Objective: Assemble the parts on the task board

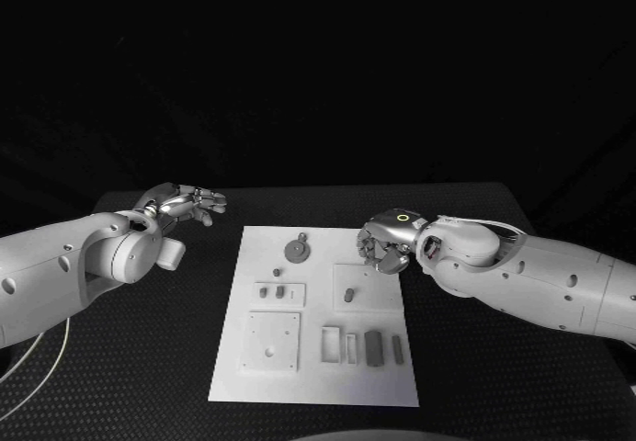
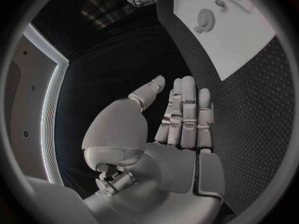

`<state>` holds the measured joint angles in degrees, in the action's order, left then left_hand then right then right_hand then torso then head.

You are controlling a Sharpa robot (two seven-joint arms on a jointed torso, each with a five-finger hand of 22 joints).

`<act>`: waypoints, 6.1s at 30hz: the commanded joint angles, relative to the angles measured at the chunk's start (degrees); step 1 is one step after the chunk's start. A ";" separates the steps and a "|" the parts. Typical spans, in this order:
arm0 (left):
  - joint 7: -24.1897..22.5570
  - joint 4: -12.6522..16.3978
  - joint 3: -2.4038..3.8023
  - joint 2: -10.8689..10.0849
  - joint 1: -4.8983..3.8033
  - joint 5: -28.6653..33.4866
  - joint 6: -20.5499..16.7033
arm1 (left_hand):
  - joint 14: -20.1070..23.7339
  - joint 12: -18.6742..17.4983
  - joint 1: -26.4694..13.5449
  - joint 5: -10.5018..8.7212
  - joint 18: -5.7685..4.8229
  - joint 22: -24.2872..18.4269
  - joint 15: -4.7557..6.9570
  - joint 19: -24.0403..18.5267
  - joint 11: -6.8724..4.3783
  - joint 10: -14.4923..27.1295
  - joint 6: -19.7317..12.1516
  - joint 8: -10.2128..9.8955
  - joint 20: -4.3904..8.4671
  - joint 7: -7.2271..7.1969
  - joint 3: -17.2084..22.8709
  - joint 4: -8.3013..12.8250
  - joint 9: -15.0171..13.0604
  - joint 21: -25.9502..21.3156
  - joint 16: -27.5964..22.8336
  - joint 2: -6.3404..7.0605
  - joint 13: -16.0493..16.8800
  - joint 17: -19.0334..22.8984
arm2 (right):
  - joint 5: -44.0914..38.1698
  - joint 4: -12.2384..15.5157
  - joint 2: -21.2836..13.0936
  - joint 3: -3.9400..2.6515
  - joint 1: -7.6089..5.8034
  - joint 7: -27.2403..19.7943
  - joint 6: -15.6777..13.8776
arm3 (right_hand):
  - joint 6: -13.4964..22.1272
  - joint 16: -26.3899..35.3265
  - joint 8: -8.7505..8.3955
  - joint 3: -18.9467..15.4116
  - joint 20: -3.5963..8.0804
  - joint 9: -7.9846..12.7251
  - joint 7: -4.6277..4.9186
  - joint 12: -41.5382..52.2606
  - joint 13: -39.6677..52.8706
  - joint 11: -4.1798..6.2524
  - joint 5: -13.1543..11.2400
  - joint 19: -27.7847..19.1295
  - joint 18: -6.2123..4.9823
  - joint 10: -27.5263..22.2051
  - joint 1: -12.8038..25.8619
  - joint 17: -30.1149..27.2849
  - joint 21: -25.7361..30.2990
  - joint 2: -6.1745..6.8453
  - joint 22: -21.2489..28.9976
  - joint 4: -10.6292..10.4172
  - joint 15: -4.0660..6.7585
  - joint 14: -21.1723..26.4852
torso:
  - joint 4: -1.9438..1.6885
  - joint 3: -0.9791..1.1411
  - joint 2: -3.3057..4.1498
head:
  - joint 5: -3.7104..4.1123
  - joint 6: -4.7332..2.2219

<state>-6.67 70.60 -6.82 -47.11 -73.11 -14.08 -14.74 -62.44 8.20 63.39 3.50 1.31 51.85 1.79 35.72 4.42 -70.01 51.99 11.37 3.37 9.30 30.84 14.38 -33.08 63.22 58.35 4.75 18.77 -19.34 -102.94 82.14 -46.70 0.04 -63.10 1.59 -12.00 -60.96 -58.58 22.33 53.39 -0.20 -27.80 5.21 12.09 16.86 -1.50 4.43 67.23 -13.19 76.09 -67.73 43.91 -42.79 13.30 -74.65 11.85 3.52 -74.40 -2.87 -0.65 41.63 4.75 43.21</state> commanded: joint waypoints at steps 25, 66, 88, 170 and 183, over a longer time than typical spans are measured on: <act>-0.11 -1.31 -0.07 2.53 -0.04 0.73 0.16 | -0.39 0.58 -0.56 -0.18 0.29 -0.13 -0.14 0.36 0.09 0.42 -0.21 0.26 3.89 0.30 -0.24 0.04 0.09 -0.22 -0.35 0.09 0.14 -0.12 | 1.70 4.86 10.14 1.61 -0.11 0.02 -2.08 | -0.34 -0.32 -0.11 -0.52 0.39 -0.57 0.07 -0.06 1.10 0.09 1.27 0.00 -1.81 0.34 1.01 0.28 -0.47 -0.33 -0.15 0.23 1.38 1.03 | -0.13 -0.23 -0.24 | -3.84 -0.38; 0.14 -2.14 -0.07 4.03 -0.05 0.68 0.39 | -0.31 0.96 -0.50 -0.17 0.27 -0.25 -0.16 0.19 0.09 0.64 -0.37 0.30 3.84 0.34 -0.21 0.08 0.16 -0.29 -0.51 0.13 0.33 -0.25 | -4.16 2.59 16.38 7.93 2.68 0.39 -1.14 | -0.37 -0.28 -0.18 -0.91 0.49 -0.93 0.05 -0.17 1.49 0.13 1.78 0.10 -1.81 0.41 1.20 0.34 -0.59 -0.62 -0.22 0.75 1.42 0.86 | -0.05 -0.04 -0.06 | -6.03 0.42; 0.27 -2.12 -0.08 3.94 -0.04 0.60 0.58 | -0.31 1.11 -0.44 -0.19 0.26 -0.28 -0.17 0.14 0.10 0.77 -0.42 0.34 3.82 0.36 -0.20 0.13 0.18 -0.28 -0.56 0.14 0.40 -0.32 | -4.50 0.90 17.33 8.17 3.49 0.19 -0.82 | -0.39 -0.26 -0.22 -1.03 0.51 -1.07 0.04 -0.23 1.64 0.14 1.93 0.12 -1.81 0.42 1.30 0.38 -0.63 -0.73 -0.25 0.97 1.43 0.82 | -0.05 -0.08 -0.06 | -6.39 0.59; 0.28 -2.61 -0.10 3.66 0.00 0.83 0.24 | -0.31 1.60 -0.49 -0.20 0.23 -0.36 -0.18 0.04 0.10 1.01 -0.51 0.46 3.79 0.38 -0.24 0.08 0.25 -0.21 -0.68 0.17 0.63 -0.52 | 9.19 7.00 -0.24 6.11 -1.91 -4.36 2.39 | 11.81 -0.96 -6.21 -16.21 -1.07 1.92 5.36 -7.10 -1.83 -4.62 4.99 -3.93 -1.81 -11.63 7.04 -0.71 -0.85 2.86 -1.32 1.24 -3.19 5.57 | -0.04 -0.04 -0.04 | -4.81 -2.11; 0.22 -2.60 -0.12 3.59 0.07 0.83 0.59 | -0.33 1.66 -0.49 -0.20 0.23 -0.37 -0.17 0.03 0.10 1.04 -0.53 0.47 3.79 0.39 -0.26 0.07 0.25 -0.20 -0.69 0.20 0.65 -0.55 | 5.71 6.14 -0.59 6.66 -1.21 -3.57 3.34 | 11.79 -1.27 -5.86 -19.75 -1.10 1.96 5.29 -6.98 -2.07 -4.62 7.96 -4.40 -1.81 -11.45 7.58 -0.92 -0.97 1.85 -1.22 1.90 -3.15 5.97 | 0.07 0.01 -0.10 | -4.53 -1.26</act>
<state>-5.90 67.86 -6.97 -43.59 -73.04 -13.53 -14.63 -62.56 9.49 63.39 3.50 1.32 51.58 1.53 35.72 4.60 -69.43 51.54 11.60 3.37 9.27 30.85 14.38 -32.92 63.22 57.90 4.75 19.37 -19.84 -95.16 88.33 -47.40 6.72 -64.38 -1.85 -10.19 -49.19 -59.59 16.13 33.91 -1.31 -25.88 10.22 5.04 14.88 -6.05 12.27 63.21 -12.12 64.59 -60.41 43.08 -43.47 15.45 -75.00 13.75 0.41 -68.86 -2.82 -0.66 41.57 0.25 41.84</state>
